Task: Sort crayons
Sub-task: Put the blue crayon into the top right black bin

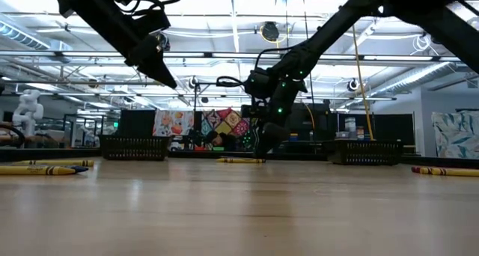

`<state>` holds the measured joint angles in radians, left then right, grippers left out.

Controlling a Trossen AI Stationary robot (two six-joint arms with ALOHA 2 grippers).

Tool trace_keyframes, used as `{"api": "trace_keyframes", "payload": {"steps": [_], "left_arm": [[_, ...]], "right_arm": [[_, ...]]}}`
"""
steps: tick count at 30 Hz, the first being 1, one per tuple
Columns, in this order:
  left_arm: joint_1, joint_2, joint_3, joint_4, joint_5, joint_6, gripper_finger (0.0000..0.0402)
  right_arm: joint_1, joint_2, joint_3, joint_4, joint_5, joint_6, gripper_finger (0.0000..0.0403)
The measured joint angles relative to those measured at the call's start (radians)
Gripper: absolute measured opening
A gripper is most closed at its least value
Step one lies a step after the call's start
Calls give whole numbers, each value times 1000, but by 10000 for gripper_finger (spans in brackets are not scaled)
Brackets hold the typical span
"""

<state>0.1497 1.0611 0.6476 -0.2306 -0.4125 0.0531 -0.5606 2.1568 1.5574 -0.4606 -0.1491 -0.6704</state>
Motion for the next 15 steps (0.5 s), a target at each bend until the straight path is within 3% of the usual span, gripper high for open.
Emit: {"api": "trace_keyframes", "payload": {"steps": [5, 8, 15], "left_arm": [[0, -16, 0, 3, -28, 5, 212], [0, -30, 0, 1, -46, -2, 212], [0, -39, 0, -10, -131, 12, 212]], "right_arm": [[17, -105, -3, -48, 113, 58, 1], [31, -213, 0, -151, 129, 112, 0], [48, -472, 0, -678, 226, 285, 0]]}}
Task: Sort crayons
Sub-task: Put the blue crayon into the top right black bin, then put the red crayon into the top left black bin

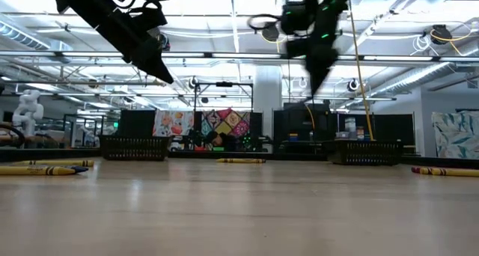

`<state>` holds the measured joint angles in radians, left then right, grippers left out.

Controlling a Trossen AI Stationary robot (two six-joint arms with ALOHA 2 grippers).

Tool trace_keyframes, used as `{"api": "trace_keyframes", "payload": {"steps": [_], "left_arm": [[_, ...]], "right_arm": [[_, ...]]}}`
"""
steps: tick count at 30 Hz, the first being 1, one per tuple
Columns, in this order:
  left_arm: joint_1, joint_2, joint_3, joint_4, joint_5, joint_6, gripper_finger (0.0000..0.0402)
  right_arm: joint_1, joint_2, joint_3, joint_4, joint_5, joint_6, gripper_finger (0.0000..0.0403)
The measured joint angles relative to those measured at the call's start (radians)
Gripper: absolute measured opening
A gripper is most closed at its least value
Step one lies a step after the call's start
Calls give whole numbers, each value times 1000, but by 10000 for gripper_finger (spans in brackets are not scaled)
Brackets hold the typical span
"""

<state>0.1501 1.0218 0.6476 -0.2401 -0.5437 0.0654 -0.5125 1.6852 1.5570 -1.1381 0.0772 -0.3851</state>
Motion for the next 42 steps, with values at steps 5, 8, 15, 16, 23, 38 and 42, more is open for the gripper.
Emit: {"api": "trace_keyframes", "payload": {"steps": [5, 8, 15, 16, 23, 38, 42], "left_arm": [[0, 0, 0, -1, -4, 32, 212], [0, 0, 0, 1, -5, 67, 212], [0, 0, 0, 76, -5, 145, 212], [0, 0, 0, 77, -5, 150, 212], [0, 0, 0, 76, -3, 150, 212], [0, 1, 0, 146, 65, 129, 212], [2, 1, 0, 191, 64, 197, 212]], "right_arm": [[-43, -126, -3, -328, 138, 206, 0], [-81, -143, -34, -396, 136, 223, 0], [-186, -50, -147, -351, 165, 103, 0], [-195, -29, -157, -349, 197, 88, 0], [-229, 93, -163, -210, 125, -64, 0], [-223, 48, -141, -127, 126, 95, 128], [-146, -94, -187, 101, -43, 325, 131]]}}
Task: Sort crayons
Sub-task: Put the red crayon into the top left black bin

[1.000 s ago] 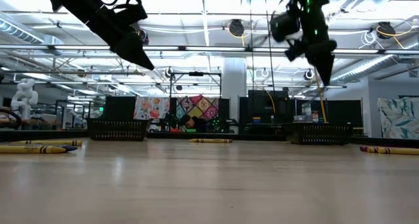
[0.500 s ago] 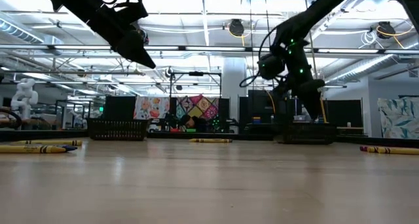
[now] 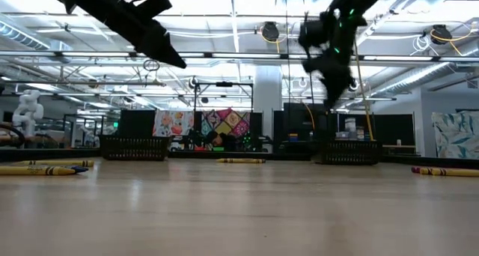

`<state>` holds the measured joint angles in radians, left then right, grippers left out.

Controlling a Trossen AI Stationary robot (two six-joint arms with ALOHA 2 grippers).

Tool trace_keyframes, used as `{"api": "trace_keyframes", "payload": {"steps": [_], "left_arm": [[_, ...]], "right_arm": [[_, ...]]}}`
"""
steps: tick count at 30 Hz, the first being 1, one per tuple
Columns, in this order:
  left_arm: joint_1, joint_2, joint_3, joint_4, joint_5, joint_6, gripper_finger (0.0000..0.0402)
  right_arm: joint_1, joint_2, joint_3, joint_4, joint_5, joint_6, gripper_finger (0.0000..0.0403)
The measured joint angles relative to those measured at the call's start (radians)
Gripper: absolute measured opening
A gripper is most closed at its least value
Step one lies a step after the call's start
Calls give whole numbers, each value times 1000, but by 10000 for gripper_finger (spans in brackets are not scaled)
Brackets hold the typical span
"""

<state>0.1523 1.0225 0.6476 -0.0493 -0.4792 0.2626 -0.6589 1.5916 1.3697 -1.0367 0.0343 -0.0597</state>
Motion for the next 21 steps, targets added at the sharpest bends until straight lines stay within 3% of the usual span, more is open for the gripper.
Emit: {"api": "trace_keyframes", "payload": {"steps": [4, 7, 13, 16, 21], "left_arm": [[19, 0, 0, 48, -11, 94, 212], [26, -16, 0, 53, -10, 140, 212], [40, -95, 0, 28, 4, 144, 212], [46, -124, 0, 21, 4, 143, 212], [47, -133, 0, 1, 9, 62, 212]], "right_arm": [[142, -113, -123, 398, -38, 145, 117], [233, -155, -223, 688, -38, 155, 107], [324, -109, -435, 1200, -36, 123, 94], [345, -57, -478, 1285, -35, 160, 94], [382, -16, -480, 1217, -37, 120, 93]]}}
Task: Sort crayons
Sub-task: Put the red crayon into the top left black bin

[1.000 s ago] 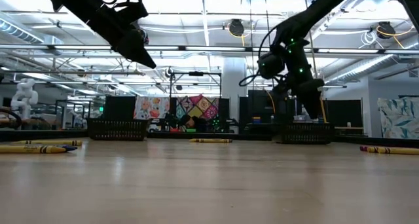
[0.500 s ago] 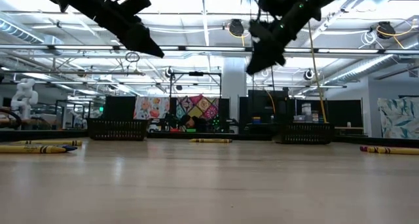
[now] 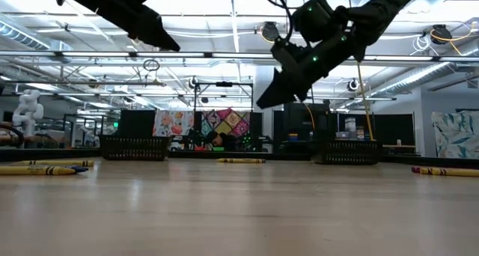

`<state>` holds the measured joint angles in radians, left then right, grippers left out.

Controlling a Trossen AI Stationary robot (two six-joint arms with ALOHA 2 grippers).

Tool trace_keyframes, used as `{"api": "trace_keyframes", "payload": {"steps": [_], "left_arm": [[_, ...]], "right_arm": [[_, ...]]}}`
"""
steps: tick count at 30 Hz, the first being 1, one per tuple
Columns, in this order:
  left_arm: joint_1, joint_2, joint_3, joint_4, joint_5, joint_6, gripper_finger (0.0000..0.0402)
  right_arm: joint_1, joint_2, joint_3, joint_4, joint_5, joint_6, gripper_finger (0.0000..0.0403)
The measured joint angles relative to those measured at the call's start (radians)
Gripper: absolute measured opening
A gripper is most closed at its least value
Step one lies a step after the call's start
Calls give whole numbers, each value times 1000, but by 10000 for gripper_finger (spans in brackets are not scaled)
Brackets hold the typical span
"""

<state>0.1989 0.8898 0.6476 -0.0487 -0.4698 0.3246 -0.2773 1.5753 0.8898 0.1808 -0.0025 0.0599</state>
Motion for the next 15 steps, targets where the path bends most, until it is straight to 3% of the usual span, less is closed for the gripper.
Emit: {"api": "trace_keyframes", "payload": {"steps": [6, 11, 15], "left_arm": [[0, 13, 0, 17, 109, -295, 212], [0, 52, 0, -7, 120, -574, 212], [4, 101, 0, -20, 119, -659, 212]], "right_arm": [[5, 66, 1, 8, 1, -195, 93], [5, 132, 1, 45, -2, -318, 93], [4, 180, 2, 84, -47, -324, 93]]}}
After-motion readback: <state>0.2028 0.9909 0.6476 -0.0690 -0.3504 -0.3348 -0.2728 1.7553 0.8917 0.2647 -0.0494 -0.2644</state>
